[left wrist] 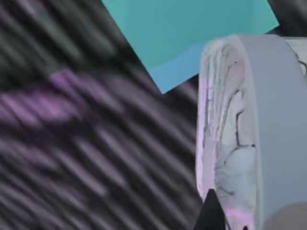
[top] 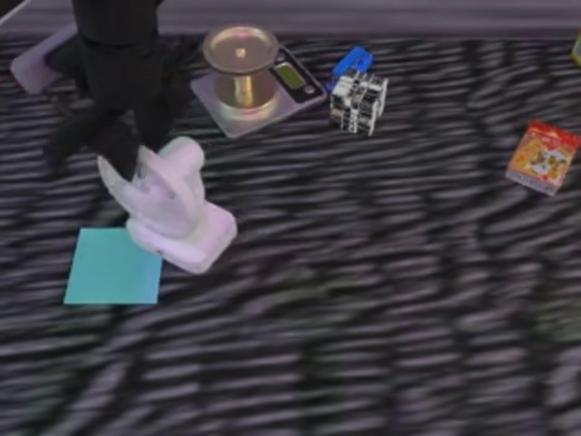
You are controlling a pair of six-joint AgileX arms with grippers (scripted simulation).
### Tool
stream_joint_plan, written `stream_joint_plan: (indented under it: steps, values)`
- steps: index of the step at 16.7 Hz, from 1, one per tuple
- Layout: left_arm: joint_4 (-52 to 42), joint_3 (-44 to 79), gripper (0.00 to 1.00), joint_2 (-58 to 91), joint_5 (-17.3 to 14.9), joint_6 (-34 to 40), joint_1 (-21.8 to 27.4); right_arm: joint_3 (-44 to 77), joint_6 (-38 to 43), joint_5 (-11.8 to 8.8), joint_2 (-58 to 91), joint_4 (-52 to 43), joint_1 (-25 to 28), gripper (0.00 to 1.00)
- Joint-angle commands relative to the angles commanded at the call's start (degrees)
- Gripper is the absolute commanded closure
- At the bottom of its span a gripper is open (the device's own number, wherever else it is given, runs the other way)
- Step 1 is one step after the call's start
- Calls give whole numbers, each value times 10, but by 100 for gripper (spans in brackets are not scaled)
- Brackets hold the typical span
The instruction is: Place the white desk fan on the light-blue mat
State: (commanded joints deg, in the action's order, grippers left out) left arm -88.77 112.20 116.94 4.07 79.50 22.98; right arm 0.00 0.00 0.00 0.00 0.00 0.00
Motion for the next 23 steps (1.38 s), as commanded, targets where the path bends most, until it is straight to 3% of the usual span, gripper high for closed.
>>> stream_joint_plan:
  steps: [4,8,14,23]
  values:
    - [5,-52,100,-36,15,172,-47,0,0,0,0,0,0,0]
    - [8,-87,100,-57,25,254,-74,0,0,0,0,0,0,0]
    - [10,-90,100,-57,25,258,-74,0,0,0,0,0,0,0]
    - [87,-169,100,-59,26,255,-81,0,0,0,0,0,0,0]
